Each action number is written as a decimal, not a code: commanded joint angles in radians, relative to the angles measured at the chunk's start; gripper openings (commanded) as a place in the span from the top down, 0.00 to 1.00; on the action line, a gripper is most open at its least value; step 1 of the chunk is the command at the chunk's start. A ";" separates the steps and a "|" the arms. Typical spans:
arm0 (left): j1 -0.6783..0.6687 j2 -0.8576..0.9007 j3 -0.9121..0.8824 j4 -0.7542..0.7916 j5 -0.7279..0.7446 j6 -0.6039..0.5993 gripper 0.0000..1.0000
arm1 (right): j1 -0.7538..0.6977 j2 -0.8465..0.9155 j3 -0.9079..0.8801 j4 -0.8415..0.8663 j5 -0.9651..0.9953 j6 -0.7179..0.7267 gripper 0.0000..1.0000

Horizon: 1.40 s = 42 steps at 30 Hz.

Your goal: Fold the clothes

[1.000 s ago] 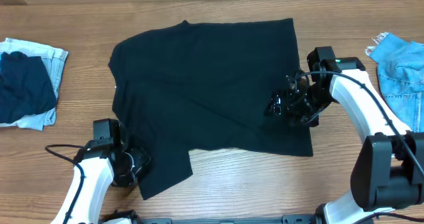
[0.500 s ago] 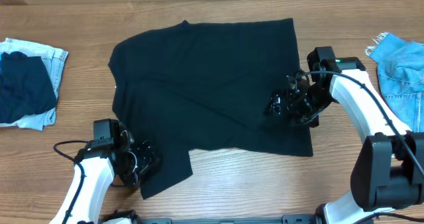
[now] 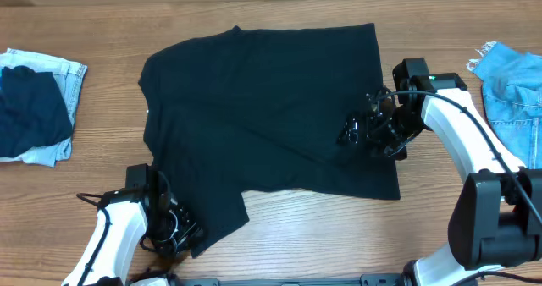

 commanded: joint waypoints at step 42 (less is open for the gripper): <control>-0.099 0.102 0.496 -0.016 0.156 0.132 0.56 | 0.001 -0.016 0.000 0.009 0.026 -0.001 0.03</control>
